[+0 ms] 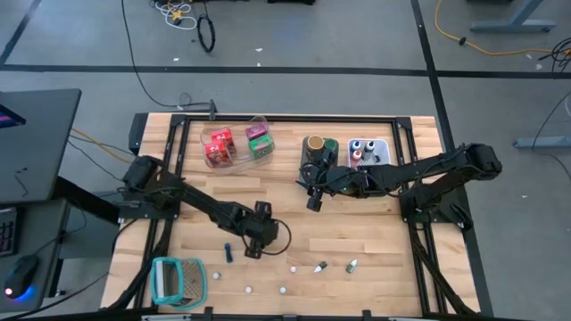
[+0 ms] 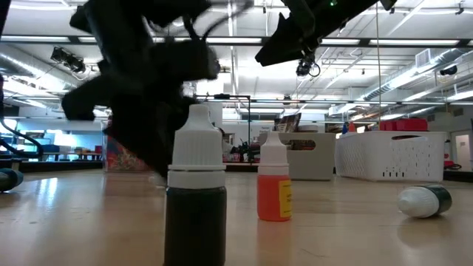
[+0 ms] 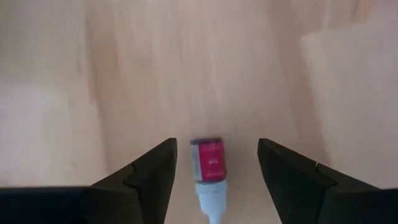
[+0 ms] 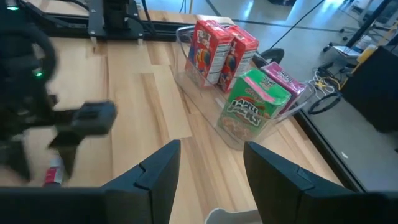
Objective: Pick & Place Kitchen Items
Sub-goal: Put the top small pink food coloring bottle into the white bin
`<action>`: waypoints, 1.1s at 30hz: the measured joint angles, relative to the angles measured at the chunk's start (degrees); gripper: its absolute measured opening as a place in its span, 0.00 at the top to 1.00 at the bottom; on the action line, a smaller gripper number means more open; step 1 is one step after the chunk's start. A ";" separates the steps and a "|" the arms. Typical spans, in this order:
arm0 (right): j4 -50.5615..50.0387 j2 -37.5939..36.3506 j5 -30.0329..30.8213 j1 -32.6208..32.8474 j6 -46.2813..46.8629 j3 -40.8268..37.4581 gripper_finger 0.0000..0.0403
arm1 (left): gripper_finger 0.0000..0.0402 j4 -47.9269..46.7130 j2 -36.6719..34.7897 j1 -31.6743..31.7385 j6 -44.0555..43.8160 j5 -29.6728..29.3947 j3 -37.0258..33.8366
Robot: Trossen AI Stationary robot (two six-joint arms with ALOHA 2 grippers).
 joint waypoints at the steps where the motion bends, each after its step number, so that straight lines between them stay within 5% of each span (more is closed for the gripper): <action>1: -0.15 0.00 0.03 0.00 -0.01 0.00 0.53 | 0.41 -1.12 0.19 0.27 -0.33 0.23 -0.29; 9: -0.65 0.00 0.02 0.00 -0.03 0.04 0.53 | 0.46 -1.97 2.11 2.01 -5.48 0.30 -0.27; 18: -0.62 0.00 0.07 0.00 0.02 0.04 0.53 | 0.81 -1.36 2.20 2.02 -7.17 1.45 -0.34; 25: -0.81 0.00 -0.22 0.00 -0.54 0.04 0.53 | 0.80 0.91 1.38 2.15 -8.32 -0.96 -0.66; 29: -1.84 0.00 -8.30 0.00 1.34 0.04 0.53 | 0.72 1.23 -0.35 2.31 -8.19 -7.63 -0.65; 33: -2.04 0.01 -13.16 0.07 2.09 0.04 0.53 | 0.74 1.52 -0.40 2.67 -5.98 -11.45 -0.63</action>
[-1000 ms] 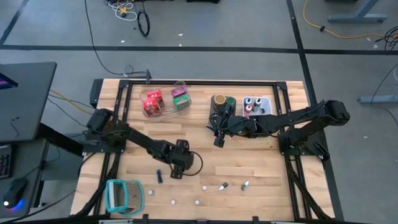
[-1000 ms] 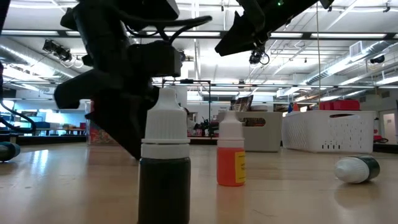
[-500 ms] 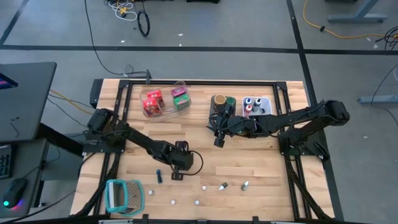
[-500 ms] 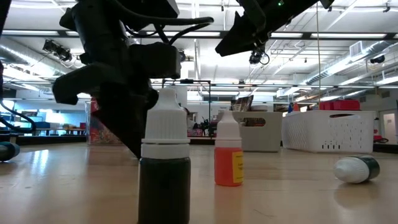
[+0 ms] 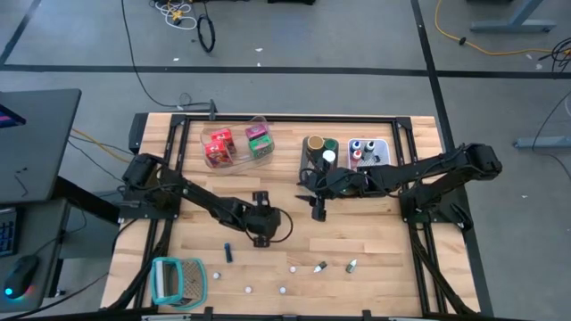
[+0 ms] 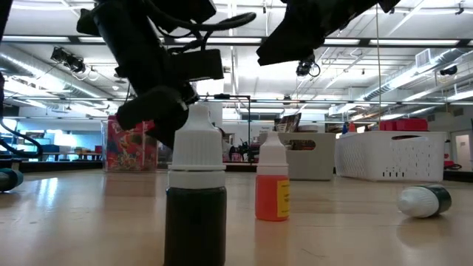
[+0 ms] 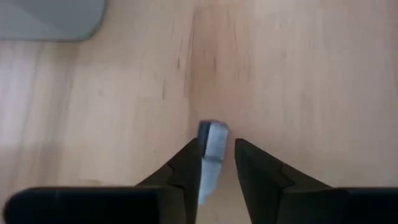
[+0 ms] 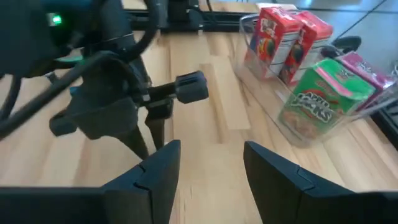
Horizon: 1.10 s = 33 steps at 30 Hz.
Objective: Pick & Place Kitchen Items
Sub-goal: Put the top small pink food coloring bottle into the white bin, then put the left small green food coloring bottle into the white bin
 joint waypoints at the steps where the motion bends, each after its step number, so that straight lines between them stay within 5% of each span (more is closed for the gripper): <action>1: 0.07 0.17 -0.05 -0.03 0.46 0.01 0.53 | 0.76 0.31 0.00 0.20 0.47 -1.00 0.00; 7: 0.13 2.81 6.38 -0.96 6.63 0.00 0.53 | 0.91 0.08 0.00 1.56 4.70 -2.07 0.00; 11: 0.23 4.20 4.06 -2.39 5.97 0.00 0.53 | 0.92 -0.22 0.29 2.68 14.48 -1.08 0.04; 16: 0.29 4.56 -0.97 -3.13 5.67 0.00 0.53 | 0.79 -0.01 0.29 5.76 23.67 -1.30 0.11; 22: 0.54 4.56 -1.23 -3.13 3.60 0.00 0.53 | 0.59 -2.13 0.33 10.18 28.49 10.29 0.11; 28: 0.59 4.56 -1.23 -3.13 2.34 0.00 0.53 | 0.48 -2.00 0.33 12.06 32.47 5.48 0.13; 33: 0.59 4.56 -1.23 -3.13 1.42 0.00 0.53 | 0.47 -5.03 -0.06 11.79 27.21 4.04 3.09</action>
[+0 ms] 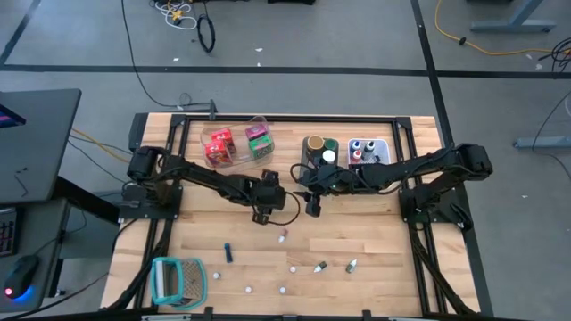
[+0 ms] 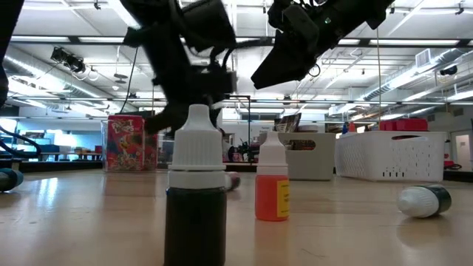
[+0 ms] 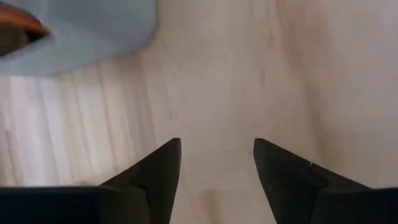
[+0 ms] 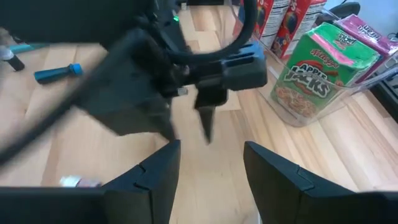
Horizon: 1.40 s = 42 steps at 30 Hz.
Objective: Pick & Place Kitchen Items
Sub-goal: Put the left small green food coloring bottle into the white bin
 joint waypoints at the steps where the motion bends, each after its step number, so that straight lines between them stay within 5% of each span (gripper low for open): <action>1: -0.05 0.00 0.00 0.00 0.02 0.00 0.53 | 0.48 -0.07 -0.09 -0.21 -1.50 1.34 0.93; 6: -1.35 0.00 -1.81 0.00 -0.01 0.00 0.53 | 0.52 0.00 -0.09 -1.27 -5.33 9.18 4.36; 11: -7.22 0.00 -11.25 2.31 -0.37 0.00 0.53 | 0.55 -1.86 -0.09 -1.92 -7.64 7.33 4.40; 15: -9.52 0.00 -12.54 8.22 -0.35 -0.02 0.53 | 0.58 -7.07 -2.45 -1.75 -12.11 6.73 4.30; 23: 4.67 1.40 -11.37 21.92 0.83 -5.81 0.53 | 0.59 -1.98 -14.58 -1.70 -12.64 0.01 -0.45; 29: 23.09 4.34 -2.45 26.73 9.91 -16.14 0.53 | 0.59 6.50 -20.30 -1.62 -12.82 0.30 -5.20; 42: 25.97 15.32 -3.50 30.94 10.18 -16.52 0.53 | 0.59 8.10 -20.55 -1.46 -14.57 -1.02 -5.73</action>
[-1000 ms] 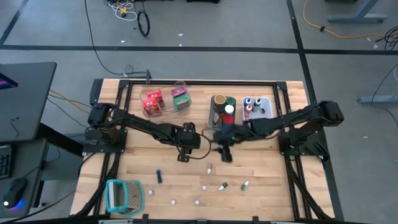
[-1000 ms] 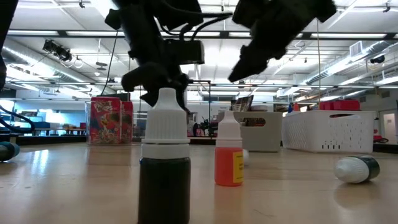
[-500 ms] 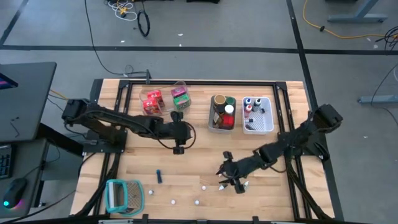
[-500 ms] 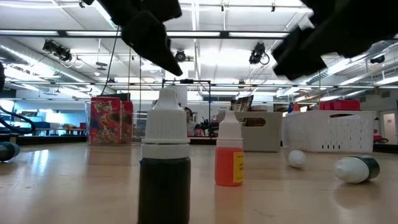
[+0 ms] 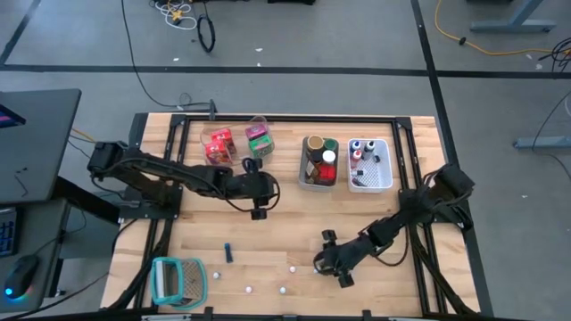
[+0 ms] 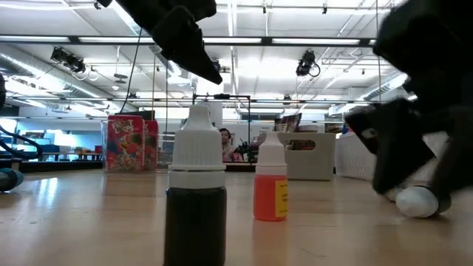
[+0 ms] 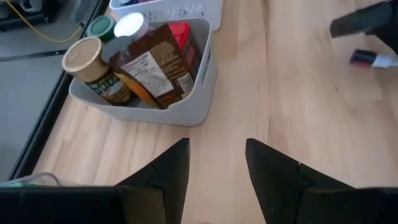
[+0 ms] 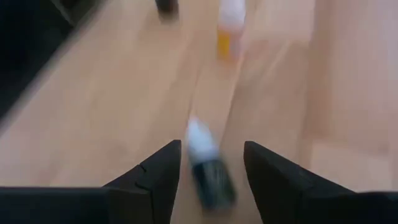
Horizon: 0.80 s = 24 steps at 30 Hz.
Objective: Pick & Place Kitchen Items
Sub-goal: Put the left small green food coloring bottle into the white bin
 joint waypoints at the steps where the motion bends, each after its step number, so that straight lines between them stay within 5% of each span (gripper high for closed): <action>1: -0.60 0.70 0.13 0.13 0.04 -0.01 0.53 | 0.59 -0.08 0.00 0.02 0.00 -0.07 -0.03; 8: -1.32 2.66 1.17 0.22 -2.21 0.09 0.56 | 0.59 0.47 0.00 0.07 0.50 -0.46 -0.04; 18: 0.90 2.65 2.12 0.14 -2.34 -0.08 0.82 | 0.59 0.54 0.00 0.08 2.75 -0.15 -0.04; 24: 3.26 -1.70 2.35 -0.82 -2.82 -0.22 0.78 | 0.59 0.54 0.00 0.08 2.78 -0.15 -0.04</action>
